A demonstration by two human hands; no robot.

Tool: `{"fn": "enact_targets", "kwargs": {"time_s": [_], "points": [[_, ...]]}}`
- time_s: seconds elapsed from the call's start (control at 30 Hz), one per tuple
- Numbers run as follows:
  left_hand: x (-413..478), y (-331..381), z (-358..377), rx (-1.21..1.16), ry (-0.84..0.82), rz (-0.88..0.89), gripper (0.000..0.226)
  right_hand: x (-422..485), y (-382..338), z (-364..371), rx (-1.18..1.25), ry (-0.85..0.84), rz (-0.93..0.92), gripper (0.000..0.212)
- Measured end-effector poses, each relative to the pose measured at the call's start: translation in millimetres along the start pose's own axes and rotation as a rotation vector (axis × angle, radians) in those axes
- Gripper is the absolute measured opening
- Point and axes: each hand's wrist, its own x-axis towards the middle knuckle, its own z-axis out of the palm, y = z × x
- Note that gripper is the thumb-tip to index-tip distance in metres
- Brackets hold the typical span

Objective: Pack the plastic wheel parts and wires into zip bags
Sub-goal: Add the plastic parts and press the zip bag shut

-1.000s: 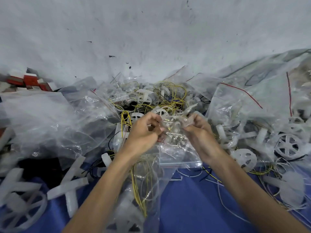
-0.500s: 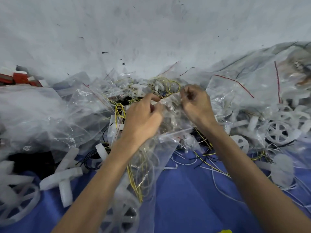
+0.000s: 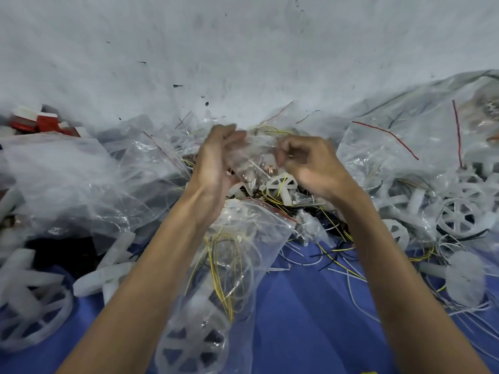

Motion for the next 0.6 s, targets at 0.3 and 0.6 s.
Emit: {"fn": "enact_targets", "kwargs": {"time_s": [0.3, 0.6], "points": [[0, -17, -10, 0.695, -0.372, 0.368, 0.089, -5, 21, 8, 0.399, -0.330, 0.390, 0.066], [4, -27, -9, 0.755, -0.216, 0.444, 0.098, 1, 35, 1, 0.445, -0.188, 0.295, 0.018]]}}
